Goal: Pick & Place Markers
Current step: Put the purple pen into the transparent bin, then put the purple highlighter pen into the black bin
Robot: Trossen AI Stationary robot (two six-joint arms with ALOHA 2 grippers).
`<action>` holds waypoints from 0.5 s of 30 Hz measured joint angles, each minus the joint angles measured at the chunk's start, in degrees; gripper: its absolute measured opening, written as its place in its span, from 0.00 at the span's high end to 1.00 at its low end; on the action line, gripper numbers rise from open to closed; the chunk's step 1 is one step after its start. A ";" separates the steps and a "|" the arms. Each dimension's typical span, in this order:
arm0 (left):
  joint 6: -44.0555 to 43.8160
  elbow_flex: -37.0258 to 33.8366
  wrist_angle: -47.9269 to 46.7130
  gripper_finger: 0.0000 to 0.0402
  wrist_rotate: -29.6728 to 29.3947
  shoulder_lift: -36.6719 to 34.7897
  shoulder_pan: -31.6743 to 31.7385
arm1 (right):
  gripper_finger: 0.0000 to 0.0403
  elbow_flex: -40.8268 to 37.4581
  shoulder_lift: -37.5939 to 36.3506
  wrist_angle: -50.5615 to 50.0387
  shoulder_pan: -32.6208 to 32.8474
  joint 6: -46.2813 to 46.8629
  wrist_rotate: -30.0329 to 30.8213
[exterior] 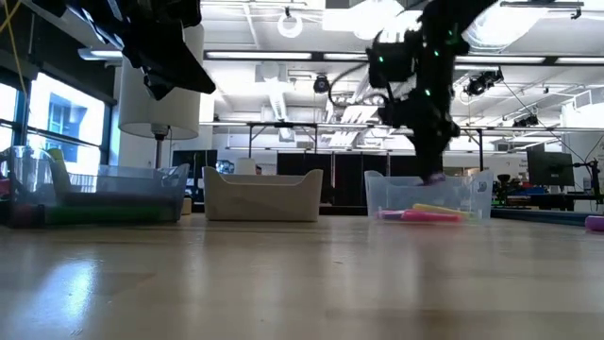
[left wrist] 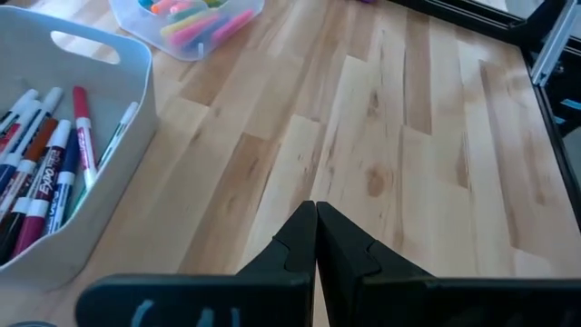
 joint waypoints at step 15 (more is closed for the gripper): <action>0.00 0.00 0.00 1.00 -4.33 0.00 -0.01 | 0.82 -7.28 -0.18 5.08 0.01 2.55 2.74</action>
